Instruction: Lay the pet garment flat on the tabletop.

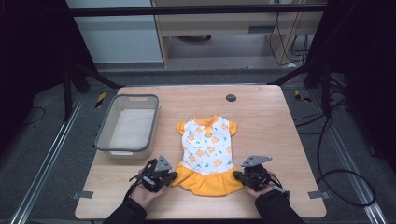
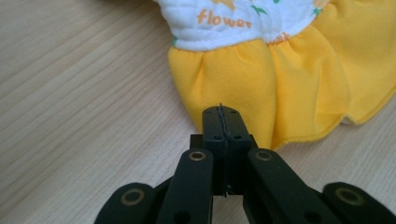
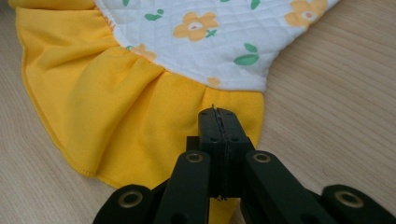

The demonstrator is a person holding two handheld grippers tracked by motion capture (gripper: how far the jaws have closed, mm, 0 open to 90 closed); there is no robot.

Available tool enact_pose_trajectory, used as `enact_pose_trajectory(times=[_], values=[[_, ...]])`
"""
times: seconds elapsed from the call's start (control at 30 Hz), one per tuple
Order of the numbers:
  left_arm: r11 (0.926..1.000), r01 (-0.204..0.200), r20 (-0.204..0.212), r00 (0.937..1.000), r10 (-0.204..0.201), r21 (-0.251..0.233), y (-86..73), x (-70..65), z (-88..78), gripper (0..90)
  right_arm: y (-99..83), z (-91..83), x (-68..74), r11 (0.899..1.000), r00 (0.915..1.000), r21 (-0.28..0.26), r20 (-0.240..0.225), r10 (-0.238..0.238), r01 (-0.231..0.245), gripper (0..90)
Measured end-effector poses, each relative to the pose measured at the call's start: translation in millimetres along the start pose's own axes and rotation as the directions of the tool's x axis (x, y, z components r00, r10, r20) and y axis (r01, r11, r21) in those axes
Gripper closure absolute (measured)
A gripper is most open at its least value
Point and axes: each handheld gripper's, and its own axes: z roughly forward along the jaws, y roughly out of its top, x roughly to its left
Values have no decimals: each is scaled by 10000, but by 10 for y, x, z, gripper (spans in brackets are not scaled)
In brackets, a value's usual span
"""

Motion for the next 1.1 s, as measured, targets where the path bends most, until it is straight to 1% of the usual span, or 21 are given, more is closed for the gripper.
enact_pose_trajectory(times=[0.03,0.13,0.2,0.23,0.27,0.3,0.33,0.4,0.5,0.57,0.63,0.67,0.7,0.73,0.77,0.8,0.83,0.87,0.9,1.03,1.1], values=[[10000,26,-98,9999,-27,-87,0,24,-15,900,0,-4,-5,10000,10000,-40,48,-54,54,900],[9998,163,-86,9998,-165,-140,-3,52,-25,900,-1,-21,-26,10000,9999,-79,153,-11,12,900],[9979,282,-39,9996,-285,-579,-9,51,-65,900,-11,-32,-56,9997,9997,-168,159,174,-172,900],[9962,331,1,9994,-332,-806,-6,35,-91,888,-18,-38,-65,9994,9996,-234,124,268,-266,844],[9942,394,-33,9992,-400,-1004,-1,10,-112,774,-28,-39,-69,9989,9993,-344,188,334,-328,738],[9928,357,-82,9993,-369,-1146,2,-22,-128,608,-44,-51,-64,9982,9988,-448,265,400,-387,691],[9921,291,-118,9995,-308,-1218,3,-44,-136,608,-44,-51,-64,9982,9988,-448,265,400,-387,691],[9920,142,-237,9996,-173,-1256,4,-97,-113,519,-71,-78,-47,9971,9986,-581,175,495,-484,640],[9974,25,-365,9993,-51,-720,-3,-124,1,480,-123,-102,-30,9966,9983,-591,107,577,-570,607],[9993,18,-449,9990,-34,-364,-9,-118,74,493,-152,-97,-28,9969,9980,-484,56,629,-625,608],[9997,124,-521,9986,-134,-198,-8,-97,112,551,-164,-80,-34,9968,9973,-309,-14,733,-733,633],[9997,194,-490,9986,-201,-156,-8,-81,119,551,-164,-80,-34,9968,9973,-309,-14,733,-733,633],[9990,423,-361,9984,-428,-130,-11,-58,125,604,-164,-65,-35,9967,9971,-270,-102,758,-760,668],[9990,423,-361,9984,-428,-130,-11,-58,125,634,-164,-65,-35,9967,9971,-270,-102,758,-760,668],[9985,533,-319,9980,-537,-122,-9,-48,121,634,-164,-65,-32,9961,9963,-222,-105,848,-850,690],[9983,566,-303,9979,-568,-103,-8,-42,118,690,-163,-69,-34,9958,9958,-163,-156,902,-904,734],[9983,579,-258,9980,-581,-96,-8,-36,117,767,-159,-73,-38,9964,9964,-95,-106,836,-837,813],[9981,614,-196,9979,-615,-62,-5,-26,114,767,-159,-73,-38,9964,9964,-95,-106,836,-837,813],[9980,623,-150,9979,-624,-63,0,-13,109,808,-152,-82,-36,9960,9960,-59,-106,889,-890,864],[9983,570,-131,9983,-572,-137,12,-25,47,825,-133,-112,-37,9970,9970,-77,-160,763,-764,874],[9981,603,66,9982,-602,-160,-3,-64,-26,824,-123,-182,-69,9957,9957,-231,-271,887,-893,873]])
